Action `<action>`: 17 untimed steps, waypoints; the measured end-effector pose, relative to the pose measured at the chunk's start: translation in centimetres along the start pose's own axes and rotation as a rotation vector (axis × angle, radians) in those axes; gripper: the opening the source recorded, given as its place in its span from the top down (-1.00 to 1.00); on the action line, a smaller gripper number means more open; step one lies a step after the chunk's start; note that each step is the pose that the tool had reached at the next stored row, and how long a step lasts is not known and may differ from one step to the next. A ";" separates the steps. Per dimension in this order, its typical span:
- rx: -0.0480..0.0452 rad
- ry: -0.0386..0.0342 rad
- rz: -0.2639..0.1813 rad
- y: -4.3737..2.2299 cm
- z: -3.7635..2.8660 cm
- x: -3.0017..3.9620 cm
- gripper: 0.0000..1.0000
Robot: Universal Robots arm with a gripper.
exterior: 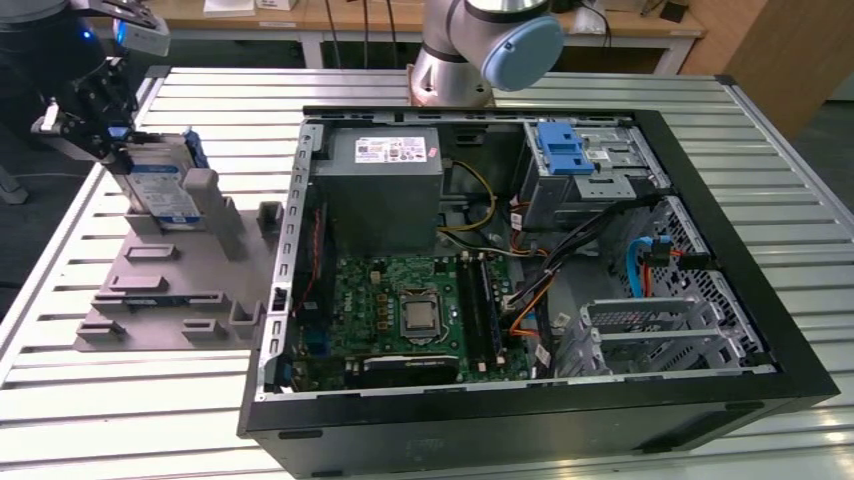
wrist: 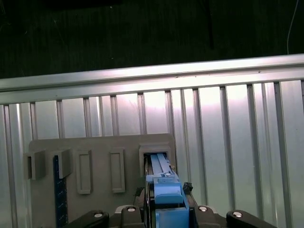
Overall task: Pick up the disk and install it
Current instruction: 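Pick up the disk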
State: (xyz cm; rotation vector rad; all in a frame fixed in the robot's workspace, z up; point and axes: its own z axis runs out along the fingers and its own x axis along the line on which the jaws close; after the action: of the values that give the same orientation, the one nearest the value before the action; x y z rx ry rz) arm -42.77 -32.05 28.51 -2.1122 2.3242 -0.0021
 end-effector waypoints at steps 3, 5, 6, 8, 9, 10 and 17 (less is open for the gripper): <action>0.0000 0.0000 0.000 0.00 0.00 0.00 0.18; -0.0001 0.0001 0.000 0.00 0.00 0.00 0.22; -0.0001 0.0001 0.000 0.00 0.00 0.00 0.22; 0.0000 0.0000 0.000 0.00 0.01 0.00 0.26; 0.0000 0.0000 0.000 0.00 0.01 0.00 0.26; 0.0000 0.0000 0.000 0.00 0.01 0.00 0.26; 0.0002 0.0009 -0.045 0.03 0.02 0.07 0.26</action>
State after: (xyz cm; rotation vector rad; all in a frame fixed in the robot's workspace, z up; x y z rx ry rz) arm -42.81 -32.12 28.50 -2.1646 2.2762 -0.0034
